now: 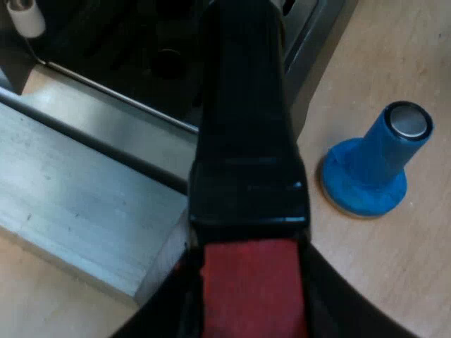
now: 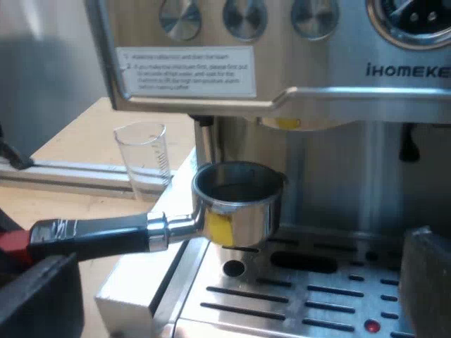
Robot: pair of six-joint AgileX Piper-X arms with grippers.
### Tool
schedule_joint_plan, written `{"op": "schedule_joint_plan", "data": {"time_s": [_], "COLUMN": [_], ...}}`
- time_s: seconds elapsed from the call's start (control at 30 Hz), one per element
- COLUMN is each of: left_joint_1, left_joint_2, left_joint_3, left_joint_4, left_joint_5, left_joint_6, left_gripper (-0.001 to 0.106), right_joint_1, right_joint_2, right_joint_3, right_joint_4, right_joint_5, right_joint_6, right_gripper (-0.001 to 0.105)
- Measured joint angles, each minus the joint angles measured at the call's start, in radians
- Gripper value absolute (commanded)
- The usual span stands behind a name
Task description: Put the handle in the coffee machine
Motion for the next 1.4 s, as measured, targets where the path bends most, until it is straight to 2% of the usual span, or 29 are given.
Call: {"op": "schedule_joint_plan", "data": {"time_s": [0.17, 0.23, 0.6, 0.83, 1.17, 1.4], "left_joint_1": [-0.057, -0.071, -0.081, -0.088, -0.106, -0.169], "left_joint_2": [0.041, 0.053, 0.103, 0.103, 0.103, 0.105], "left_joint_3": [-0.023, -0.038, -0.071, -0.071, -0.083, -0.138], "left_joint_4": [0.001, -0.008, -0.05, -0.076, -0.109, -0.109], "left_joint_5": [0.0, 0.014, 0.032, 0.049, 0.055, 0.055], "left_joint_6": [0.024, 0.025, 0.013, 0.013, 0.013, -0.053], "left_gripper": [0.0, 0.0, 0.0, 0.0, 0.0, 0.0], "right_joint_1": [-0.037, -0.04, -0.04, -0.04, -0.04, -0.04], "right_joint_2": [0.0, 0.0, 0.073, 0.094, 0.094, 0.094], "right_joint_3": [0.0, 0.0, 0.0, 0.0, 0.0, 0.0], "right_joint_4": [-0.019, -0.022, -0.12, -0.219, -0.224, -0.224], "right_joint_5": [0.0, 0.0, 0.0, 0.0, 0.0, 0.0], "right_joint_6": [-0.021, -0.065, -0.105, -0.184, -0.194, -0.194], "right_gripper": [0.092, 0.092, 0.092, 0.092, 0.092, 0.092]}}
